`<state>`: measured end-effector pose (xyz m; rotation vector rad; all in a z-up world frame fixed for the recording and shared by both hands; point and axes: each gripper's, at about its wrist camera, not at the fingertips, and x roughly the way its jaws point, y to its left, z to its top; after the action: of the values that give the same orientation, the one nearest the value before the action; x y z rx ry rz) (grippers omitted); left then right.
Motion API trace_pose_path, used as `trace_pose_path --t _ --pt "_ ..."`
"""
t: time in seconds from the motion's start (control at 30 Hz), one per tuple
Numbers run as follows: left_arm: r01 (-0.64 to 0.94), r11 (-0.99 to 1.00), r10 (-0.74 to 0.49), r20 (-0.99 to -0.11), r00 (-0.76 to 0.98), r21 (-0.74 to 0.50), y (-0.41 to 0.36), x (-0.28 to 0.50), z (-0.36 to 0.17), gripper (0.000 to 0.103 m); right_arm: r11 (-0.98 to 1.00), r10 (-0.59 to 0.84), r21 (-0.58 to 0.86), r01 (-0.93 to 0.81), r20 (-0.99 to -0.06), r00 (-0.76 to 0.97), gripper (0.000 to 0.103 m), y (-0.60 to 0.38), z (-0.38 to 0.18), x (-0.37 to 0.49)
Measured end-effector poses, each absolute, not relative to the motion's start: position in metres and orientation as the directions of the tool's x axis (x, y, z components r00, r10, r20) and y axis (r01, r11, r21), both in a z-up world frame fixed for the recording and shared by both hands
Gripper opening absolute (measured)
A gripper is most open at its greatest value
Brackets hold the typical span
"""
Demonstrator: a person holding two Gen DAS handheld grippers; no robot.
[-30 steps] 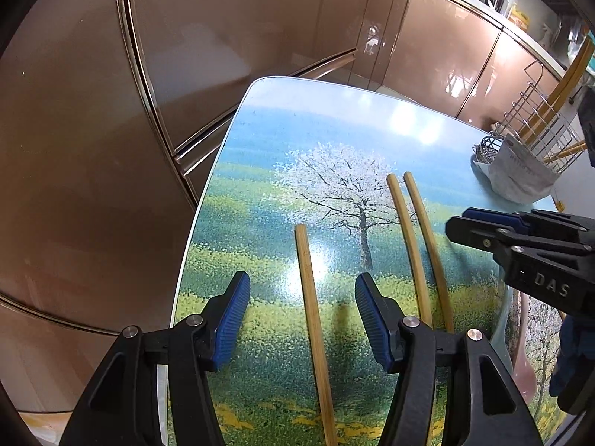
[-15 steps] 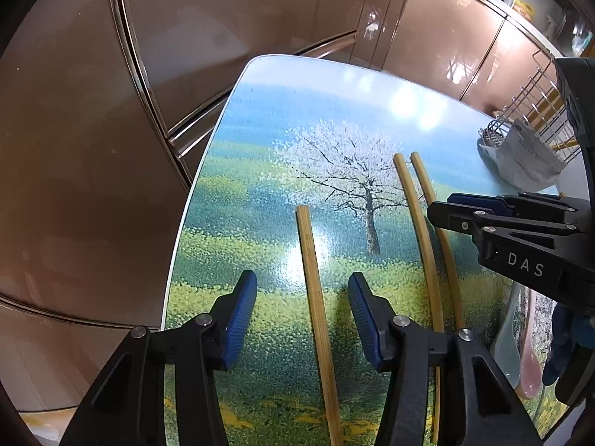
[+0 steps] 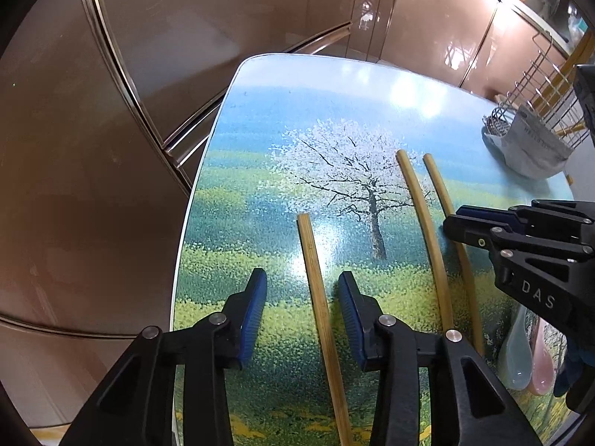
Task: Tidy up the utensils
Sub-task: 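Lower the right tool onto a wooden chopstick and close it while the left tool grasps another chopstick, then lift the right tool's chopstick off the table while the left tool lifts its chopstick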
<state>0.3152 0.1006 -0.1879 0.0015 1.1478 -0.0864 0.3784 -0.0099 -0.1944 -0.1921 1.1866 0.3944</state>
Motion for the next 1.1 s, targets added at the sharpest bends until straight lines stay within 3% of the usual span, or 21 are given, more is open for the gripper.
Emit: trace_pose_path --t 0.23,0.5,0.93,1.1 --pt "0.090 0.996 -0.062 -0.923 0.379 -0.030 0.099 0.319 -0.187 0.032 0.916 0.194 0.064 -0.397 -0.935 0.297 0.008 -0.011 -0.191 0.358" --pt "0.102 0.993 -0.086 -0.929 0.359 -0.053 0.100 0.321 -0.186 0.011 0.917 0.168 0.041 -0.398 -0.942 0.290 0.008 -0.010 -0.189 0.337" --pt "0.104 0.988 -0.141 -0.957 0.252 -0.118 0.101 0.337 -0.186 0.010 0.917 0.137 0.057 -0.395 -0.975 0.178 0.008 -0.006 -0.189 0.354" --pt "0.144 0.988 -0.097 -0.968 0.234 -0.064 0.091 0.338 -0.185 0.010 0.908 0.115 0.032 -0.417 -0.978 0.175 0.008 -0.001 -0.189 0.359"
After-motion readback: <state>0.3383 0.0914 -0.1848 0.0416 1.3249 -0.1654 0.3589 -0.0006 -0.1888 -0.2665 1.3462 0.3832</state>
